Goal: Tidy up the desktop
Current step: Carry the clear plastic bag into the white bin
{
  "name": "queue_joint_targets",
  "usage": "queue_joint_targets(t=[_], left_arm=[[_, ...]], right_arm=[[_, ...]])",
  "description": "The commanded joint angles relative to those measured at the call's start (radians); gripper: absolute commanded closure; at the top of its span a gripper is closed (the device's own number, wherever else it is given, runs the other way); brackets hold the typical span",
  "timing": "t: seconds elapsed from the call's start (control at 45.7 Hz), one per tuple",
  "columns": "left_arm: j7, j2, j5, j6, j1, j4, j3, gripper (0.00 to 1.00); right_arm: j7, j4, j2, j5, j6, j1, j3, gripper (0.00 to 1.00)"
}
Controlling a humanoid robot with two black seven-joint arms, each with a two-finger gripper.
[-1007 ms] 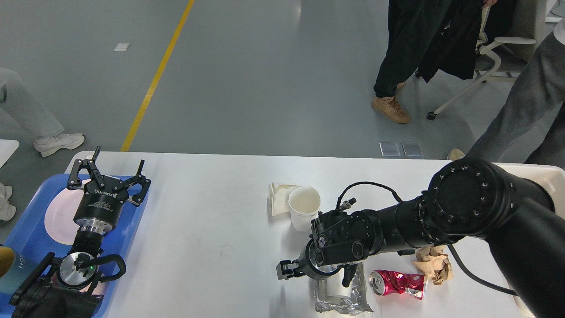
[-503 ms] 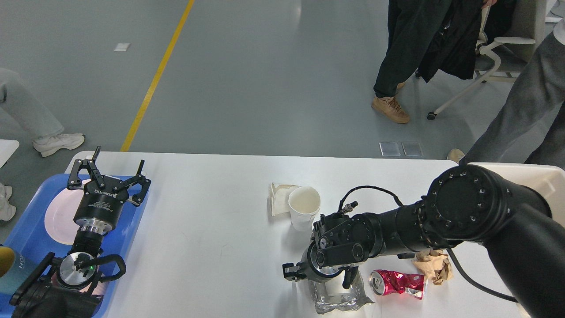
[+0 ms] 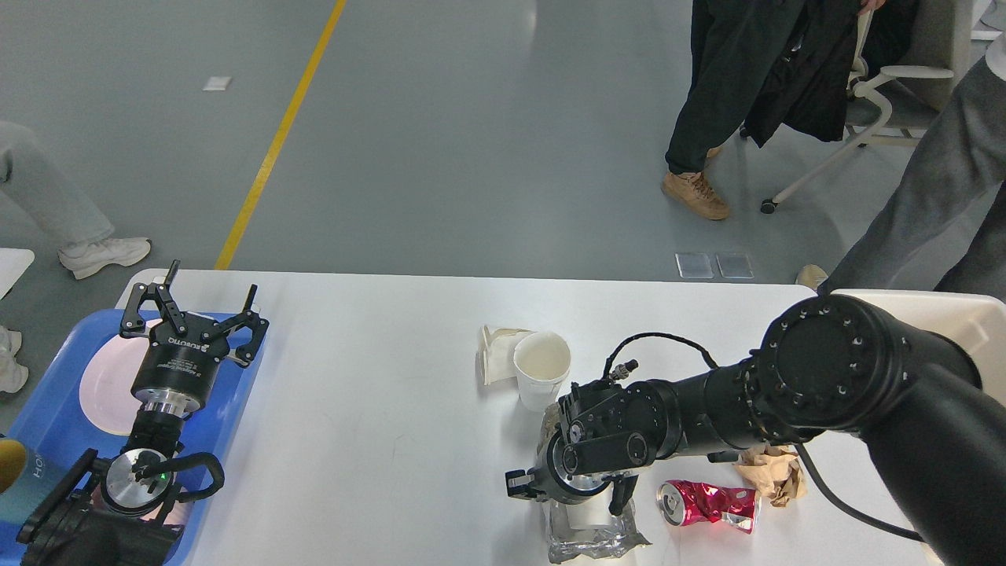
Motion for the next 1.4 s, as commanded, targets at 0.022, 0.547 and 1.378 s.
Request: queue_joint_targets(t=[0.022,0.547,1.378], left_arm=[[-0.001,0.0,0.0,0.0,0.0,0.0,0.0,0.04],[-0.001,0.0,0.0,0.0,0.0,0.0,0.0,0.04],[0.001,0.0,0.0,0.0,-0.002,0.0,0.0,0.04]], right_arm=[[0.0,0.0,0.0,0.002,0.003,0.0,-0.003,1.0],[-0.002,0.21,-0.035,0.143,0.046,0.284,-0.092,1.0],[0.354,0.631,-0.351,0.2,0.539,1.192,-0.501,1.0]])
